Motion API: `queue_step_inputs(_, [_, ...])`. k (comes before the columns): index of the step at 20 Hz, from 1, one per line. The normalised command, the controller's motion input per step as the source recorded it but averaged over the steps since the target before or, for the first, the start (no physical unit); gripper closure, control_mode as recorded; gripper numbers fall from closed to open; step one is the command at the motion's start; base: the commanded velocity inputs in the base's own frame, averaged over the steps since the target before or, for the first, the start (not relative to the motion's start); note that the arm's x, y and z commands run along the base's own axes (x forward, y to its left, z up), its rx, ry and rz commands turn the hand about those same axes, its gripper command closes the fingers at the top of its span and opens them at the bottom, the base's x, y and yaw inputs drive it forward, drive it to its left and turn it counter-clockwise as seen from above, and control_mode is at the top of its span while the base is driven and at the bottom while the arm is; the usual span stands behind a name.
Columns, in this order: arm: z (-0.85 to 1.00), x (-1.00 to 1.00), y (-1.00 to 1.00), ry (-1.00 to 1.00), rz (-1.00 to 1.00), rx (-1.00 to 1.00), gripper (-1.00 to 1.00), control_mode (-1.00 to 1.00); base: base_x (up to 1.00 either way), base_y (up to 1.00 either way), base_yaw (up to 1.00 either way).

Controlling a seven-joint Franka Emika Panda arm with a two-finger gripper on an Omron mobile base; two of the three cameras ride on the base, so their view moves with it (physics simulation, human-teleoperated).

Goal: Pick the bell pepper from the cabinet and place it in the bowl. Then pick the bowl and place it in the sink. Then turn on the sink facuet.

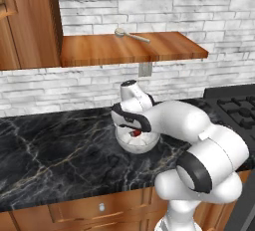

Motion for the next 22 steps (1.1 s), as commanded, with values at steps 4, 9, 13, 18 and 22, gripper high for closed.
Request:
queue_step_inputs(4, [-0.48,0.11,0.00,0.00,0.11,0.00,1.00,-1.00,0.00,0.00,0.00])
queue_step_inputs(9, [-0.37,0.19,0.00,0.00,0.09,0.00,1.00,-1.00,0.00,0.00,0.00])
queue_step_inputs(13, [-0.28,0.13,-0.08,0.00,0.09,0.00,1.00,-1.00,0.00,0.00,0.00])
queue_step_inputs(18, [-0.14,-0.30,-0.25,0.00,0.03,0.02,-1.00,-1.00,0.00,0.00,0.00])
queue_step_inputs(22, [0.26,-0.40,-0.35,-0.12,0.00,0.02,-1.00,-1.00,0.00,0.00,0.00])
